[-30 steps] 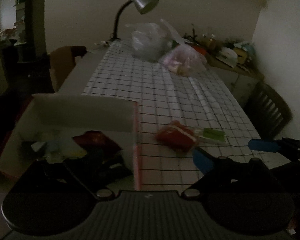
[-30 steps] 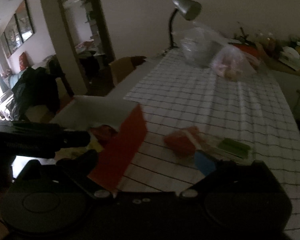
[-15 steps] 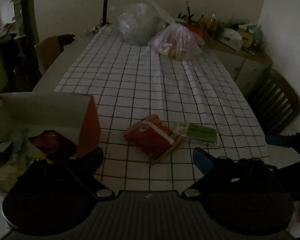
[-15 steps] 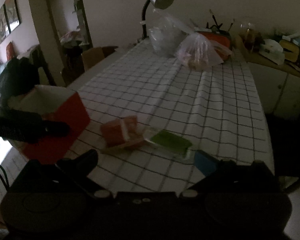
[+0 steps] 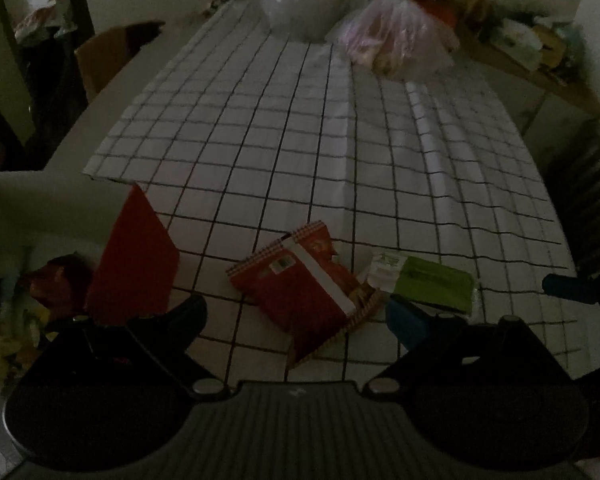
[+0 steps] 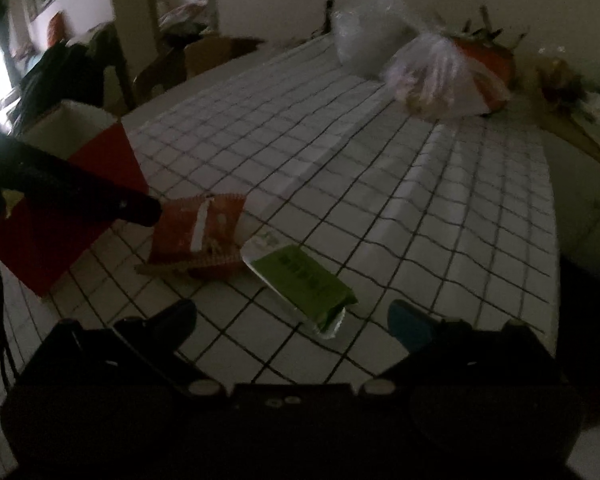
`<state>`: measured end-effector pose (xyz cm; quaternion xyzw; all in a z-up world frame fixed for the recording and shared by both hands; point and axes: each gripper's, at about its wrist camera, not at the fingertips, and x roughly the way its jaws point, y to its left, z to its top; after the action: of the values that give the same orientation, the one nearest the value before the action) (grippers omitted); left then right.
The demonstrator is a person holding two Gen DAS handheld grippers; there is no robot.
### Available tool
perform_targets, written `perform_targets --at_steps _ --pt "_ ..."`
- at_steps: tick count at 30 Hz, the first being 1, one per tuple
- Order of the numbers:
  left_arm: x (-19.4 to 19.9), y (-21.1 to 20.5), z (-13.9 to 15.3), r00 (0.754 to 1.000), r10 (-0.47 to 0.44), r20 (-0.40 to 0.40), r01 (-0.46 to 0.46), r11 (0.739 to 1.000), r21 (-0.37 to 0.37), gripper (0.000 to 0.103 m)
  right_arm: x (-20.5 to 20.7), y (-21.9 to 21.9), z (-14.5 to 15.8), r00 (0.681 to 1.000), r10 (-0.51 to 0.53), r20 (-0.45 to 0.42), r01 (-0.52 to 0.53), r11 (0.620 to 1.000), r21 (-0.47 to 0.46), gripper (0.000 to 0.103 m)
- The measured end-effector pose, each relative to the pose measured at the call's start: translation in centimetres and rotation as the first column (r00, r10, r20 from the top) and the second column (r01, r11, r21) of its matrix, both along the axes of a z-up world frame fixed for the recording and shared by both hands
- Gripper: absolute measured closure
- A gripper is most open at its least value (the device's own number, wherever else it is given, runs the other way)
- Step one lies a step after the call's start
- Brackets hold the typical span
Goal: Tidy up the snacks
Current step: 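Grasp the red packet with the left tool while the right tool grasps the green packet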
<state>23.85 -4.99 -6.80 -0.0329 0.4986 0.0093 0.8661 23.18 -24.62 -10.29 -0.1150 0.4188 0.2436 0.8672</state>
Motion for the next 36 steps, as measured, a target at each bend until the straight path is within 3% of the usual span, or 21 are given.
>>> perform_targets --at_steps 13,19,25,28,36 --pt "6.6 0.8 -4.4 0.977 0.136 -0.163 -0.148 0.987 -0.065 0.006 4.7 1.9 -4.0 0.993 0.103 -0.050 -0.107 0.989 -0.097 0.006" --pt "8.1 0.2 -5.9 0.963 0.159 -0.215 -0.175 0.983 -0.053 0.007 6.0 2.8 -5.1 0.993 0.110 -0.051 -0.116 0.985 -0.128 0.008" --pt "9.1 0.5 -7.5 0.942 0.196 -0.273 -0.218 0.974 -0.053 0.007 6.7 3.5 -5.7 0.992 0.116 -0.058 -0.123 0.984 -0.133 0.018" --pt "9.3 1.1 -8.2 0.929 0.208 -0.305 -0.245 0.966 -0.087 0.017 6.8 3.9 -5.9 0.991 0.122 -0.060 -0.129 0.983 -0.131 0.027" --pt "8.9 0.3 -8.0 0.947 0.174 -0.271 -0.194 0.980 -0.049 0.025 6.3 4.2 -6.2 0.993 0.105 -0.058 -0.111 0.985 -0.128 0.047"
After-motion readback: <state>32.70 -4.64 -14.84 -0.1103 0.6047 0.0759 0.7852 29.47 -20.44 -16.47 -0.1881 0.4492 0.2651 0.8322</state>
